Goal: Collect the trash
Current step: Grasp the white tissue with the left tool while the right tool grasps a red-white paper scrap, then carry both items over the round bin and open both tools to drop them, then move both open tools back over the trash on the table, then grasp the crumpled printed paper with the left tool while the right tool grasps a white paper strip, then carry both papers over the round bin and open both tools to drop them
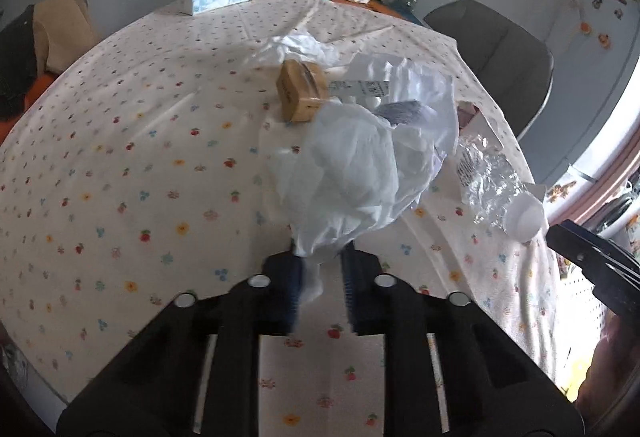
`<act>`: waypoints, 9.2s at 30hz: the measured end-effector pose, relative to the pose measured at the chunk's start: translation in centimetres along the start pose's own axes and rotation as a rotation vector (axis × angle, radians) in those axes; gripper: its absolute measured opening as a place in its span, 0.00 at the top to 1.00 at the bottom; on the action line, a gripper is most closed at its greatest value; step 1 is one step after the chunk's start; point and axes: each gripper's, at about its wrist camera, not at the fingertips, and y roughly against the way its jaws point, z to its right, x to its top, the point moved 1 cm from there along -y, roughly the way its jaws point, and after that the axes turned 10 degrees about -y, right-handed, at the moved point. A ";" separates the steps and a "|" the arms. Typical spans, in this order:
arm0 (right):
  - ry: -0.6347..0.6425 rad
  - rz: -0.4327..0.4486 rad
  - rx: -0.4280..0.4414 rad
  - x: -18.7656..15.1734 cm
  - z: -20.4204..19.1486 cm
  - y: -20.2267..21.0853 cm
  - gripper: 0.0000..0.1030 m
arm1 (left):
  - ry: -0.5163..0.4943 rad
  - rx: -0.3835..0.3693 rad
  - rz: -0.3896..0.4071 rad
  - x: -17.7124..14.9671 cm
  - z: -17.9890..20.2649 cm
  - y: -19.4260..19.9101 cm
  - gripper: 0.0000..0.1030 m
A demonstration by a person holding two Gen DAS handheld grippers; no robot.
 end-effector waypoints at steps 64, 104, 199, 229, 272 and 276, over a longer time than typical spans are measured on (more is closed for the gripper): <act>-0.422 0.113 -0.079 0.2 25.7 1.4 0.93 | -0.415 -0.241 -0.027 7.4 30.9 -5.7 0.88; -0.589 0.224 -0.212 -3.4 35.2 8.4 0.35 | -0.478 -0.388 -0.085 6.0 37.8 -5.9 0.16; -0.102 0.161 0.078 3.6 3.4 1.2 0.07 | 0.051 -0.114 0.151 4.3 0.6 -0.6 0.63; 0.098 0.004 0.116 9.1 -2.2 -7.4 0.79 | 0.140 -0.038 0.257 4.7 -4.4 4.5 0.62; -0.157 0.203 0.105 5.8 14.9 7.2 0.91 | -0.195 -0.311 0.197 9.5 19.8 0.0 0.62; -0.202 0.193 0.087 5.1 17.2 6.8 0.91 | -0.227 -0.328 0.171 9.4 22.2 -1.0 0.62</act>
